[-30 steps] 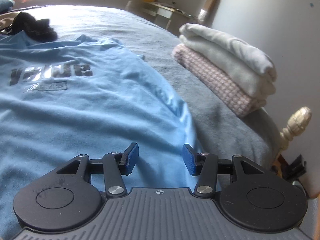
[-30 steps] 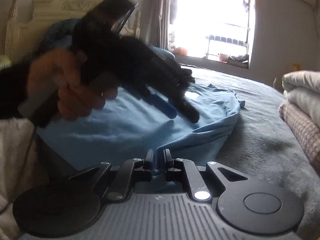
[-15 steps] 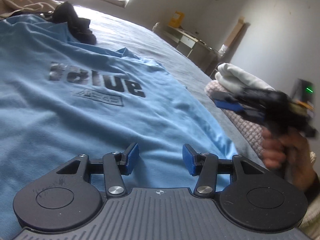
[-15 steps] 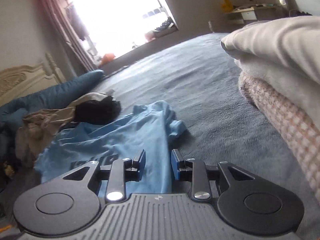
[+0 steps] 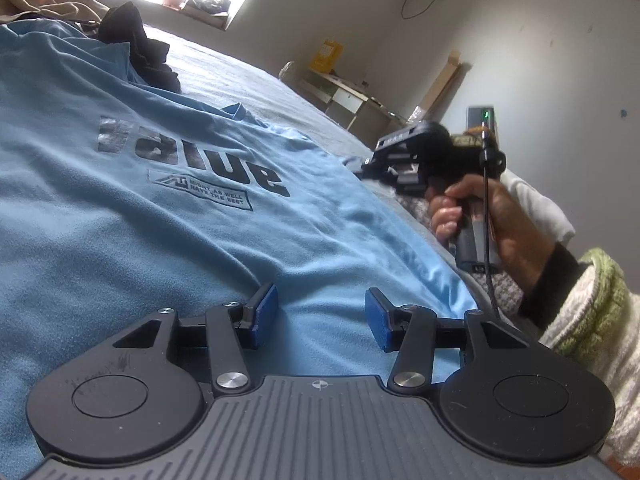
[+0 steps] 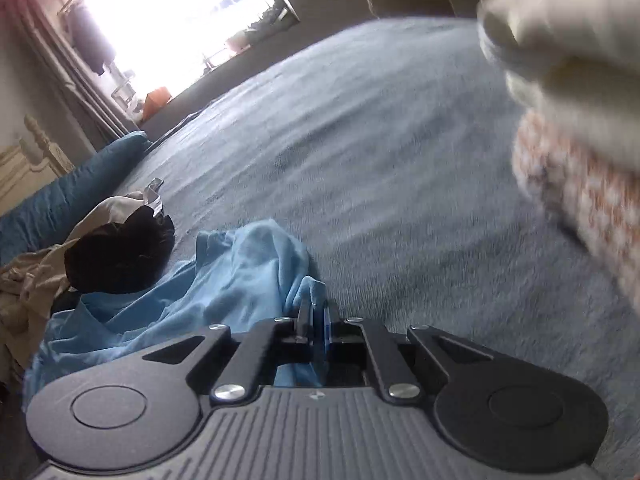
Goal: Fold clothes
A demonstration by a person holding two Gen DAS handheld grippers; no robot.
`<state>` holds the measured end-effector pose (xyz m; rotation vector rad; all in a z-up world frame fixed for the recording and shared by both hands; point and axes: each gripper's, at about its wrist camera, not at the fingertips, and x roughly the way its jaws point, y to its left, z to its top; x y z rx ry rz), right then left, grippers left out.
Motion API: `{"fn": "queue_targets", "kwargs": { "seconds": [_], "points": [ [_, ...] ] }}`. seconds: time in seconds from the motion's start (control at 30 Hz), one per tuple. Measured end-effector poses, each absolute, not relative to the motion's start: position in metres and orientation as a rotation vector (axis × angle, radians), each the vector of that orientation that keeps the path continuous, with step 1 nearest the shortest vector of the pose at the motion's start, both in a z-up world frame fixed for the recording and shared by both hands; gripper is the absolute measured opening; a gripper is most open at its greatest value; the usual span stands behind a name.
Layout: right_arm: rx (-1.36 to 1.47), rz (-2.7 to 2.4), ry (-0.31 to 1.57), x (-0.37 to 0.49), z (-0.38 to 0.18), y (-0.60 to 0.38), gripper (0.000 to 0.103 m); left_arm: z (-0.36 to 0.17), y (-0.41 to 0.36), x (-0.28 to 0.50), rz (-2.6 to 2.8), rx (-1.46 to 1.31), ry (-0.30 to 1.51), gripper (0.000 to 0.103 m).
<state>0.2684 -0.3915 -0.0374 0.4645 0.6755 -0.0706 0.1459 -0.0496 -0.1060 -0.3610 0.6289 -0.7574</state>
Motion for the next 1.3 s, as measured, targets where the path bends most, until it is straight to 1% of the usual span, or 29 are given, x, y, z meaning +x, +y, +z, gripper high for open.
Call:
{"fn": "queue_targets", "kwargs": {
  "seconds": [0.27,0.3,0.37,0.43,0.6,0.67,0.73,0.8,0.83,0.87,0.97,1.13,1.27,1.3],
  "points": [
    [-0.083,-0.296,0.526,0.303,0.042,-0.375,0.005,-0.106,-0.051,0.145,-0.752,-0.348,0.627,0.048],
    [-0.134,-0.327,0.537,0.312,0.043,-0.375,0.005,-0.105,-0.051,0.146,-0.751,-0.345,0.628,0.048],
    [-0.213,-0.37,0.582,0.326,0.038,-0.376,0.005,-0.105,-0.051,0.145,-0.751,-0.342,0.628,0.048],
    [-0.233,-0.404,0.651,0.337,0.027,-0.381,0.005,-0.105,-0.051,0.145,-0.752,-0.34,0.627,0.048],
    [-0.325,-0.49,0.828,0.359,-0.024,-0.384,0.005,-0.105,-0.051,0.146,-0.752,-0.333,0.625,0.048],
    [-0.34,-0.521,0.85,0.363,-0.036,-0.384,0.008,-0.105,-0.051,0.146,-0.752,-0.332,0.624,0.048],
    [-0.341,-0.513,0.813,0.358,-0.034,-0.382,0.013,-0.105,-0.051,0.147,-0.753,-0.332,0.622,0.048],
    [-0.273,-0.472,0.755,0.344,-0.016,-0.381,0.03,-0.105,-0.052,0.147,-0.752,-0.331,0.62,0.048],
    [-0.239,-0.451,0.726,0.337,-0.008,-0.381,0.033,-0.105,-0.052,0.148,-0.752,-0.331,0.619,0.049],
    [-0.192,-0.427,0.697,0.323,0.008,-0.381,0.034,-0.105,-0.052,0.147,-0.752,-0.334,0.617,0.049],
    [-0.055,-0.307,0.614,0.259,0.052,-0.382,0.034,-0.103,-0.05,0.146,-0.751,-0.347,0.612,0.049],
    [0.075,-0.117,0.481,0.106,0.121,-0.383,0.034,-0.091,-0.048,0.135,-0.75,-0.318,0.578,0.051],
    [0.149,0.003,0.451,-0.008,0.148,-0.384,0.035,-0.085,-0.05,0.127,-0.741,-0.29,0.579,0.051],
    [0.169,0.045,0.483,-0.022,0.141,-0.38,0.035,-0.085,-0.051,0.125,-0.74,-0.285,0.585,0.051]
  ]
}}
